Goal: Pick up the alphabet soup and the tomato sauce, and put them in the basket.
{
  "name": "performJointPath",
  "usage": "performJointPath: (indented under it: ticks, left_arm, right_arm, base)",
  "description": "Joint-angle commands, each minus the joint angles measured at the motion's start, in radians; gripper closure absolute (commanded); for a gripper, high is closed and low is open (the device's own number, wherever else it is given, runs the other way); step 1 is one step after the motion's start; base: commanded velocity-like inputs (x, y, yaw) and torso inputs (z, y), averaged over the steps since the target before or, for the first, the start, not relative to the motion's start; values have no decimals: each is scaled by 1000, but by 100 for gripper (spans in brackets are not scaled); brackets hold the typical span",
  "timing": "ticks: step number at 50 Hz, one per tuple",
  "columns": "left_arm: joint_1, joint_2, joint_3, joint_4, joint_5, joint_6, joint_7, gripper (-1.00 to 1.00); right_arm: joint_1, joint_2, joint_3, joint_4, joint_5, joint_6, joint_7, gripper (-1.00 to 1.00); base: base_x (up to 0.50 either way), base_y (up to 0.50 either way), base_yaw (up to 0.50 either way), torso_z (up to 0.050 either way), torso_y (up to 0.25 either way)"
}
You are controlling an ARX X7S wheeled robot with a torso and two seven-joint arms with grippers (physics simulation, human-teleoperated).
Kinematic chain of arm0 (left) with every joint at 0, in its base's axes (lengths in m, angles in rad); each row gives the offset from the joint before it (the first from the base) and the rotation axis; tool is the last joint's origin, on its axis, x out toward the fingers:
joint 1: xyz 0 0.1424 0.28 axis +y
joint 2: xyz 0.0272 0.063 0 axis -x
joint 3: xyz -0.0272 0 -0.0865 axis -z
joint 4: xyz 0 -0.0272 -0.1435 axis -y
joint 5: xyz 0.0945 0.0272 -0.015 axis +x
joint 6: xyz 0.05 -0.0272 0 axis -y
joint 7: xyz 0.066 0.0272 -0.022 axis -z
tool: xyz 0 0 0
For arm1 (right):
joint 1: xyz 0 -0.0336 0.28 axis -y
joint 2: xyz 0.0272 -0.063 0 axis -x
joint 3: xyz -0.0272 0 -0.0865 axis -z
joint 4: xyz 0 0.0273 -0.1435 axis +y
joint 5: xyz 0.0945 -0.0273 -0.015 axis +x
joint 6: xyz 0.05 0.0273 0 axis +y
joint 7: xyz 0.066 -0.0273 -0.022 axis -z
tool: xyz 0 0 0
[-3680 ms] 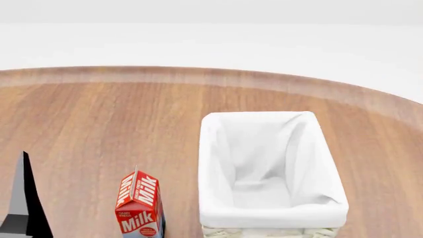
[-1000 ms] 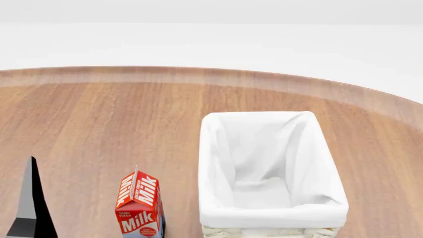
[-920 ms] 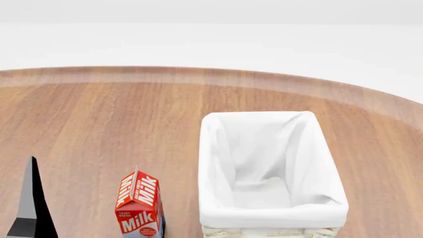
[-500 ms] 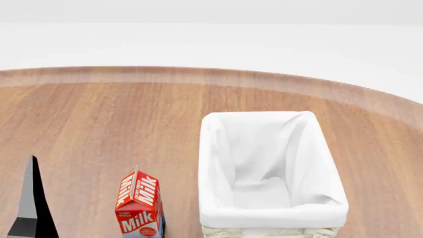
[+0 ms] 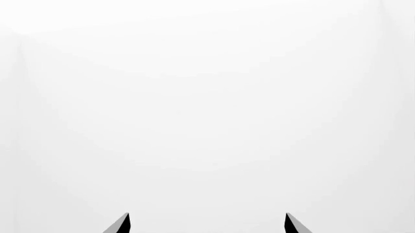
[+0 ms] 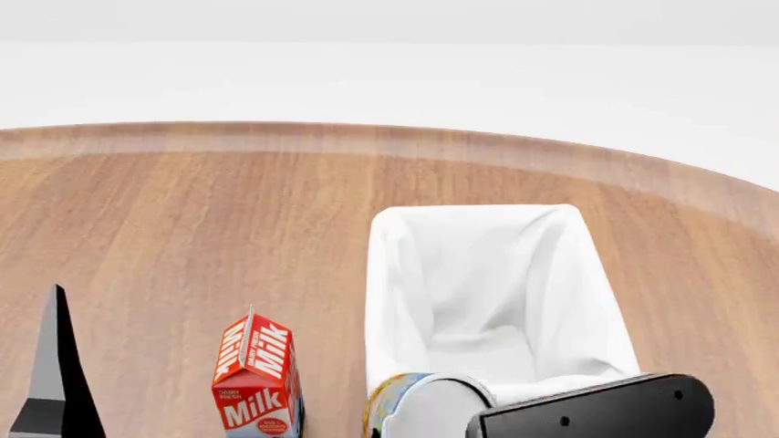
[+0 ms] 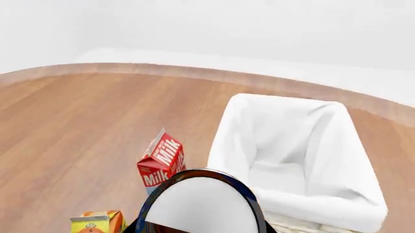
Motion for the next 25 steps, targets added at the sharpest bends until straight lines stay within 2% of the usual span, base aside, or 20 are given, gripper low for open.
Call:
performJointPath:
  ticks: [1,5,13,25]
  left_arm:
    - [-2,-3,4,-4,1,3,-1,-100]
    - [-1,-4,11,-8,5,7,-1,-100]
    - [-15,-3,15,10,-3,-26,-5,-100]
    - [-10,-8,10,8,-7,-15,-8,-100]
  right_arm:
    - [242,-26,37,42,122,-10,60,100]
    - [321,-52,39,92,92,4,54,100]
    - [364,-94,25,204,42,20,-1,100]
    - [427,-193,-37,452,-146,57,-128,100]
  base:
    - [0,0,0,0,0]
    - [0,0,0,0,0]
    - [0,0,0,0,1]
    - [0,0,0,0,0]
